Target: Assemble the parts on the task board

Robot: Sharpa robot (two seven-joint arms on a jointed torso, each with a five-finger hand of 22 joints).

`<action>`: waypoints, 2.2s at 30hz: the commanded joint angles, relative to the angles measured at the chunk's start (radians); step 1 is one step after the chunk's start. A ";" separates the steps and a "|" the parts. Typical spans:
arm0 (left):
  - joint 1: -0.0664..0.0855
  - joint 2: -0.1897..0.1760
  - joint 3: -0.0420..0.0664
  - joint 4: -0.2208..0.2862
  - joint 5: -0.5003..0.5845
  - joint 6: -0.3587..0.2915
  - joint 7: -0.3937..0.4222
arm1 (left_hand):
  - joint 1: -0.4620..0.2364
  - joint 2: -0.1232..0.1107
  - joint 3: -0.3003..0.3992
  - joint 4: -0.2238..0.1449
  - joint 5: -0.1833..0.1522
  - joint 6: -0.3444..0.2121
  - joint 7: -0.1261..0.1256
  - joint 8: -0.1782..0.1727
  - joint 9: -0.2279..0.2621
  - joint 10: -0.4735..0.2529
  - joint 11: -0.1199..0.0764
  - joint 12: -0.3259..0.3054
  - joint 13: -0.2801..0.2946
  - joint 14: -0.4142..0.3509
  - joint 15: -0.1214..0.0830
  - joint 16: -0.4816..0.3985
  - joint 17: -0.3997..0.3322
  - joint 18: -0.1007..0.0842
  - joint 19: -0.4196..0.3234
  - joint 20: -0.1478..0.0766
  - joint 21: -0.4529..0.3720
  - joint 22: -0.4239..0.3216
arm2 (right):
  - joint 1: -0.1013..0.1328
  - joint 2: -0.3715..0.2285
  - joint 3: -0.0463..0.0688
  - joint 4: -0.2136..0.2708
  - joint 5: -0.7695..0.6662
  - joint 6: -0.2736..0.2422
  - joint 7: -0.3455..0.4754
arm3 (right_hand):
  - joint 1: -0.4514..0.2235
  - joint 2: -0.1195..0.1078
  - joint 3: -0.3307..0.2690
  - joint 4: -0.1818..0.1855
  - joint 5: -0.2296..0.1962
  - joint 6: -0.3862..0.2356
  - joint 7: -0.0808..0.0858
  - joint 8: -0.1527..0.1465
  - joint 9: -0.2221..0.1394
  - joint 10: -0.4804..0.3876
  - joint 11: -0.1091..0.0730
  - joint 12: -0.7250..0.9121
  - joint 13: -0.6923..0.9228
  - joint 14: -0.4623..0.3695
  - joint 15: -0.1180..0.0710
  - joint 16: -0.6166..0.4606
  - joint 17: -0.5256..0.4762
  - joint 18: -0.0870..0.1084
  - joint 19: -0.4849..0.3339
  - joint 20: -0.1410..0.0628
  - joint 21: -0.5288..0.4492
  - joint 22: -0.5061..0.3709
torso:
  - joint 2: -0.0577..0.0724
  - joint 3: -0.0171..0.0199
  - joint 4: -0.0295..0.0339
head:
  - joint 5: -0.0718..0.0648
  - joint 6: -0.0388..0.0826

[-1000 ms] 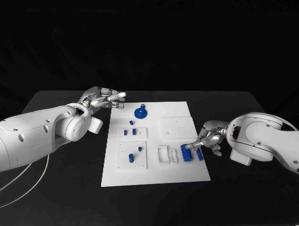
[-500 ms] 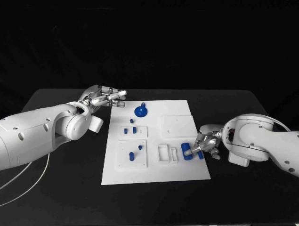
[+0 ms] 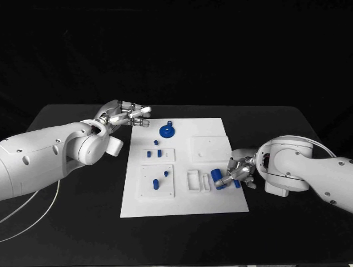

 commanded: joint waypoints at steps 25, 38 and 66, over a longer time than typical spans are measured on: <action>0.001 0.006 0.001 0.005 -0.003 0.028 -0.009 | 0.005 -0.023 0.000 0.037 -0.001 -0.030 0.003 -0.001 0.000 -0.009 0.002 0.002 0.000 -0.005 0.005 -0.002 -0.003 -0.005 -0.003 0.004 0.000 -0.004 | -0.005 0.066 -0.030 -0.040 -0.088 -0.011 -0.076 | 0.022 -0.015 0.004 0.017 0.204 -0.084 0.032 -0.007 -0.138 -0.021 0.020 -0.032 -0.025 0.004 0.016 -0.028 -0.007 0.007 0.042 0.013 -0.033 0.008 | 0.001 0.0006 -0.0006 | 0.010 -0.005; 0.001 0.007 0.001 0.004 -0.007 0.037 -0.021 | 0.012 -0.023 0.000 0.043 0.000 -0.040 0.005 -0.001 -0.001 -0.012 0.003 0.002 0.000 -0.005 0.005 -0.001 -0.003 -0.004 -0.003 0.005 0.000 -0.005 | -0.004 0.060 -0.035 -0.042 0.022 -0.127 -0.073 | -0.025 -0.126 0.592 -0.183 0.391 -0.079 0.042 -0.008 -0.192 -0.033 0.015 -0.045 -0.036 0.004 0.011 -0.040 -0.010 0.005 0.041 0.010 -0.038 0.020 | 0.000 0.0011 -0.0004 | 0.012 -0.006; 0.001 0.008 0.001 0.001 -0.019 0.048 -0.034 | 0.012 -0.023 0.001 0.039 0.000 -0.045 0.005 0.000 -0.001 -0.013 0.003 0.002 0.000 -0.007 0.006 -0.002 -0.001 -0.003 -0.003 0.006 0.000 -0.005 | 0.008 0.008 -0.032 0.034 0.376 -0.352 -0.051 | -0.056 -0.122 0.506 -0.209 0.395 -0.036 0.027 -0.008 -0.192 -0.024 0.008 -0.037 -0.038 0.006 0.007 -0.038 -0.005 0.001 0.044 0.005 -0.027 0.040 | 0.001 0.0000 -0.0004 | 0.017 -0.008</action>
